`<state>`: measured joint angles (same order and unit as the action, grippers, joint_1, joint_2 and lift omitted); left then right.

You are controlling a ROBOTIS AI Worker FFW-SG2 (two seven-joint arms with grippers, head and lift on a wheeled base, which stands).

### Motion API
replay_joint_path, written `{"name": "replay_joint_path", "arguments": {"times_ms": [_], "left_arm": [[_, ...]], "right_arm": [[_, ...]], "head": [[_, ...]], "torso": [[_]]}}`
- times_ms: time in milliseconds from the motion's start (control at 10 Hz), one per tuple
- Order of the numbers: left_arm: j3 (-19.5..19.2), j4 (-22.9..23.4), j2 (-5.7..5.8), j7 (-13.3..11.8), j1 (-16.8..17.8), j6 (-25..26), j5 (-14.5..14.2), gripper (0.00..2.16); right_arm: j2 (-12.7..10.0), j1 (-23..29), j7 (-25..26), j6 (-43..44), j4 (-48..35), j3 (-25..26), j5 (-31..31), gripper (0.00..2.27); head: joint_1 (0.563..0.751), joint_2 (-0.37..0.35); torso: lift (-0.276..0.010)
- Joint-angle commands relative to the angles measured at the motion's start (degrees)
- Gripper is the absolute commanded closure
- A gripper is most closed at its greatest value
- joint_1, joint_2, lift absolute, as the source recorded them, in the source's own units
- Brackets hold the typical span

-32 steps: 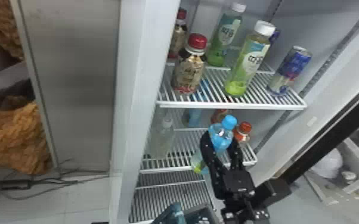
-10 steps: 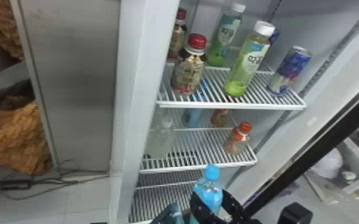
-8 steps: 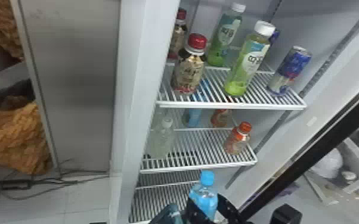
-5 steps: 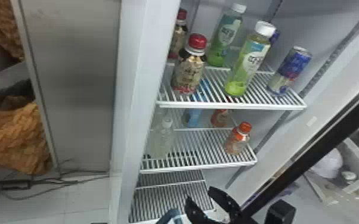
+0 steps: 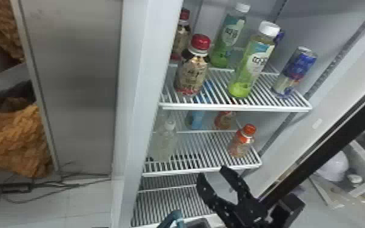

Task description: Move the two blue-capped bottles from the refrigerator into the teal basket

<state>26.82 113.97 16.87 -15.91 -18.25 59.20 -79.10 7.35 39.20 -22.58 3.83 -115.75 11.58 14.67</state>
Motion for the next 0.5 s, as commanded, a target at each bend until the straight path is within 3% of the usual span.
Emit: {"name": "replay_joint_path", "arguments": {"times_ms": [0, 400], "left_arm": [[0.07, 0.0, -0.09, 0.0, 0.11, 0.0, 0.0, 1.09], [0.07, -0.14, -0.26, 0.0, 0.11, 0.0, -0.27, 1.09]], "right_arm": [[-0.67, -3.21, -0.01, 3.21, 3.75, 0.2, -0.26, 0.41], [-1.29, -11.08, 0.08, 11.08, 16.12, -0.15, -0.43, 0.41]], "head": [[0.695, -0.35], [0.695, -0.35]], "torso": [[-0.152], [-0.152]]}}
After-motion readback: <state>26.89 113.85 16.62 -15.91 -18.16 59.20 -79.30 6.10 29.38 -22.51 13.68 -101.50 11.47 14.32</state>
